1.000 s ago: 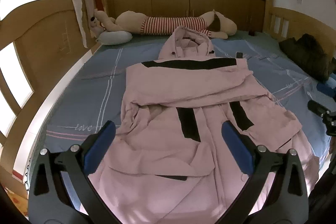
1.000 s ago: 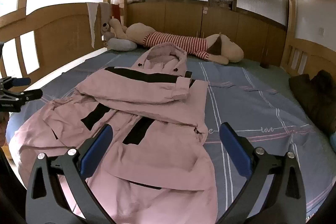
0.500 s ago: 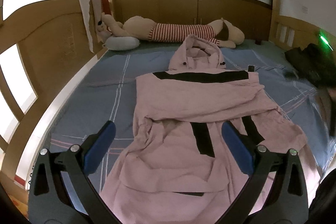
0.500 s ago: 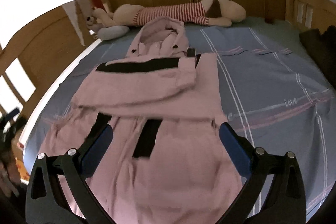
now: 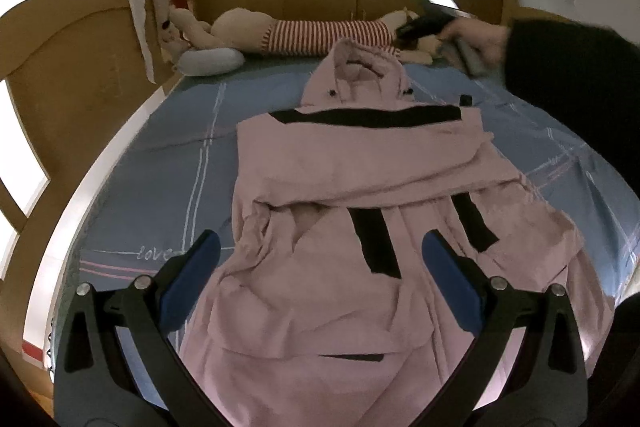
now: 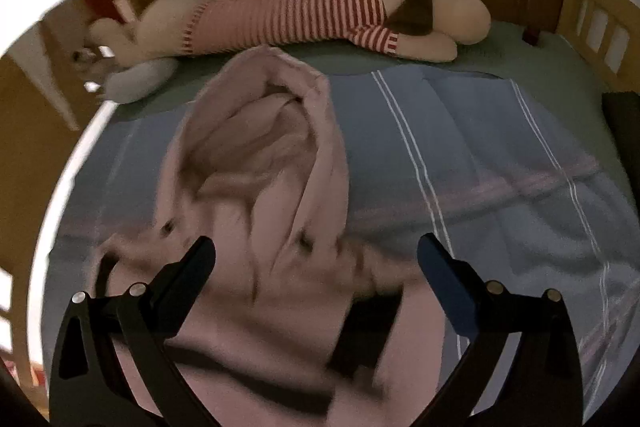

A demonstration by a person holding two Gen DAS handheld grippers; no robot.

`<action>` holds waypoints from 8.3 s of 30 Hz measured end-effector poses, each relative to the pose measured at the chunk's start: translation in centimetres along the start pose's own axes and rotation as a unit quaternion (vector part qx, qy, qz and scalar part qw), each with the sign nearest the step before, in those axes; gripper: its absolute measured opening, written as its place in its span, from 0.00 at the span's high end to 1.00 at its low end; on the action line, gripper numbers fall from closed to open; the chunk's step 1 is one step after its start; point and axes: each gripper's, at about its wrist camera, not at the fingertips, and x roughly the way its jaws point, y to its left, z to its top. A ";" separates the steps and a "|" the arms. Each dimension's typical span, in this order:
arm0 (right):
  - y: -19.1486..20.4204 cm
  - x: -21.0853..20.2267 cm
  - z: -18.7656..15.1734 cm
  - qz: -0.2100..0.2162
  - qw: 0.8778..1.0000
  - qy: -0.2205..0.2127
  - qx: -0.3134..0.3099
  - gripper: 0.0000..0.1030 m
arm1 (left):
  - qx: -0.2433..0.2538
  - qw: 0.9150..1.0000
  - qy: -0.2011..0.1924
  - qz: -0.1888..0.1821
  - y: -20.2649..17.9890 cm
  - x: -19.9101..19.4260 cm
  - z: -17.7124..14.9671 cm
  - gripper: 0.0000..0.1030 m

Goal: Fold large clothes

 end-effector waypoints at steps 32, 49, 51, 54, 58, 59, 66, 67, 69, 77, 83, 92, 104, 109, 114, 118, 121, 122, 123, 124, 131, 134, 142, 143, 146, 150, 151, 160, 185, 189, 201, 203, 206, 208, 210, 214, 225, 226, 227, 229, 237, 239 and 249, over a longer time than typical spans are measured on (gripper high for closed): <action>-0.4 -2.2 -1.8 0.003 0.984 -0.150 -0.096 0.96 | -0.025 0.999 0.030 0.007 0.8 2.3 -0.7 0.02; -8.2 -12.1 -19.3 0.229 0.945 -0.211 0.100 0.10 | -0.296 0.923 0.035 -0.245 5.6 7.6 2.3 0.02; -8.0 -11.7 -19.0 0.281 0.930 -0.192 0.141 0.10 | -0.379 0.880 0.022 -0.286 7.5 10.5 3.9 0.02; -8.1 -8.9 -18.7 0.375 0.882 -0.145 0.245 0.10 | -0.505 0.790 0.018 -0.348 10.2 16.8 5.7 0.02; -6.8 -2.7 -18.3 0.411 0.842 -0.073 0.341 0.12 | -0.562 0.737 0.022 -0.375 11.3 24.5 8.1 0.02; -6.6 -1.6 -18.2 0.410 0.839 -0.069 0.353 0.13 | -0.563 0.739 0.021 -0.369 11.3 25.6 8.7 0.02; -4.9 2.5 -16.4 0.385 0.843 -0.068 0.370 0.30 | -0.559 0.753 0.028 -0.346 11.9 32.8 11.2 0.02; -5.1 3.3 -16.1 0.375 0.842 -0.063 0.381 0.32 | -0.556 0.756 0.028 -0.344 12.1 33.1 11.6 0.02; -5.4 3.9 -16.1 0.373 0.838 -0.057 0.395 0.33 | -0.537 0.766 0.027 -0.352 11.8 33.8 13.0 0.02; -6.1 5.3 -15.5 0.352 0.840 -0.061 0.409 0.33 | -0.497 0.788 0.020 -0.363 11.2 35.7 16.4 0.02; -6.2 5.5 -15.6 0.351 0.839 -0.076 0.408 0.47 | -0.483 0.789 0.017 -0.380 10.4 37.0 16.7 0.28; -7.4 4.8 -16.1 0.357 0.830 -0.121 0.411 0.90 | -0.478 0.775 0.014 -0.413 10.7 36.6 15.5 0.93; -7.6 -0.7 -16.4 0.441 0.794 -0.133 0.397 0.92 | -0.453 0.755 0.028 -0.472 9.8 27.6 11.5 0.96; -7.9 -4.2 -18.8 0.441 0.811 -0.107 0.369 0.93 | -0.449 0.766 0.101 -0.449 8.1 25.7 6.4 0.96; -8.3 -4.9 -23.7 0.381 0.852 -0.044 0.355 0.92 | -0.455 0.778 0.149 -0.407 7.9 26.4 2.2 0.96; -8.2 -3.4 -26.9 0.343 0.867 -0.005 0.362 0.99 | -0.476 0.771 0.141 -0.399 8.3 26.7 0.1 0.90; -7.8 -2.1 -28.5 0.309 0.877 0.020 0.367 1.00 | -0.464 0.786 0.148 -0.382 7.8 26.7 0.3 0.61; -7.6 -1.6 -28.9 0.303 0.877 0.029 0.371 1.00 | -0.457 0.789 0.144 -0.384 7.6 26.3 0.6 0.35; -7.5 -1.4 -29.2 0.300 0.878 0.033 0.371 1.00 | -0.456 0.788 0.140 -0.390 7.6 25.8 0.7 0.24; -7.2 -1.3 -29.2 0.295 0.883 0.033 0.364 1.00 | -0.456 0.786 0.141 -0.394 7.4 25.3 1.0 0.12; -6.6 -9.2 -25.2 0.247 0.923 -0.113 0.274 0.32 | -0.341 0.821 0.145 -0.433 4.4 18.3 6.6 0.02; -4.9 -13.3 -22.1 0.214 0.942 -0.191 0.175 0.20 | -0.255 0.855 0.052 -0.449 2.3 13.6 13.0 0.02; 1.0 -11.6 -12.8 0.130 0.967 -0.218 0.032 0.18 | -0.050 0.991 -0.069 -0.102 -4.3 19.5 23.6 0.04; 1.9 -10.4 -11.9 0.117 0.971 -0.206 0.015 0.18 | -0.017 0.996 -0.017 -0.087 -5.3 22.5 22.5 0.12; 3.3 -6.7 -12.3 0.094 0.981 -0.167 -0.029 0.18 | -0.008 0.994 0.074 -0.076 -5.3 27.5 17.4 0.19; 5.3 -2.3 -16.2 0.065 0.982 -0.113 -0.135 0.18 | 0.015 0.996 0.077 -0.046 -5.4 29.3 10.7 0.19; 5.2 -0.5 -17.9 0.072 0.983 -0.085 -0.147 0.18 | 0.043 0.997 0.056 -0.030 -6.0 28.9 9.6 0.19; 4.1 4.1 -22.6 0.071 0.980 -0.081 -0.167 0.12 | 0.022 0.999 0.019 -0.046 -5.1 29.0 6.5 0.19; -1.4 -19.2 -30.7 0.142 0.960 -0.234 -0.064 0.01 | 0.000 0.990 -0.137 -0.027 -3.3 -1.4 2.7 0.02; -2.1 -23.8 -35.9 0.131 0.961 -0.236 -0.058 0.01 | 0.024 0.991 -0.126 -0.029 -5.1 -5.1 0.2 0.02; -1.3 -28.7 -42.9 0.115 0.957 -0.257 -0.065 0.01 | -0.041 0.999 -0.022 -0.021 -5.3 -5.3 -4.8 0.02; -1.2 -29.5 -43.3 0.138 0.954 -0.260 -0.055 0.01 | -0.036 0.998 -0.040 -0.016 -5.4 -6.5 -5.3 0.02; -0.4 -30.5 -44.1 0.134 0.949 -0.273 -0.078 0.01 | -0.015 0.998 -0.067 0.006 -5.4 -7.6 -5.6 0.02; 0.0 -31.2 -44.6 0.124 0.945 -0.287 -0.100 0.01 | -0.009 0.997 -0.071 0.016 -5.3 -7.7 -5.7 0.02; 0.2 -31.4 -45.0 0.119 0.942 -0.293 -0.111 0.01 | -0.013 0.997 -0.068 0.018 -5.0 -7.7 -5.8 0.02; -0.2 -31.7 -45.8 0.101 0.943 -0.296 -0.112 0.01 | -0.030 0.998 -0.059 0.013 -4.6 -8.5 -5.6 0.02; -0.1 -35.9 -47.5 0.096 0.932 -0.324 -0.128 0.01 | 0.012 0.994 -0.104 0.004 -6.6 -14.1 -5.3 0.02; 0.0 -36.6 -47.7 0.098 0.929 -0.330 -0.133 0.01 | 0.021 0.994 -0.109 0.007 -6.8 -14.6 -5.4 0.02; 0.1 -37.2 -48.0 0.099 0.926 -0.338 -0.140 0.01 | 0.027 0.993 -0.111 0.009 -7.1 -14.8 -5.5 0.02; 0.4 -38.1 -48.4 0.096 0.920 -0.348 -0.151 0.01 | 0.049 0.992 -0.115 0.014 -7.6 -15.6 -6.0 0.02; 4.4 -38.9 -53.1 0.020 0.878 -0.372 -0.302 0.01 | 0.236 0.957 -0.154 0.071 -10.0 -17.6 -12.0 0.02; 5.5 -37.6 -55.4 -0.024 0.857 -0.364 -0.363 0.01 | 0.288 0.941 -0.156 0.082 -10.6 -17.3 -14.4 0.02; 6.0 -31.7 -64.2 -0.123 0.781 -0.313 -0.526 0.01 | 0.500 0.857 -0.093 0.086 -13.4 -13.9 -24.0 0.02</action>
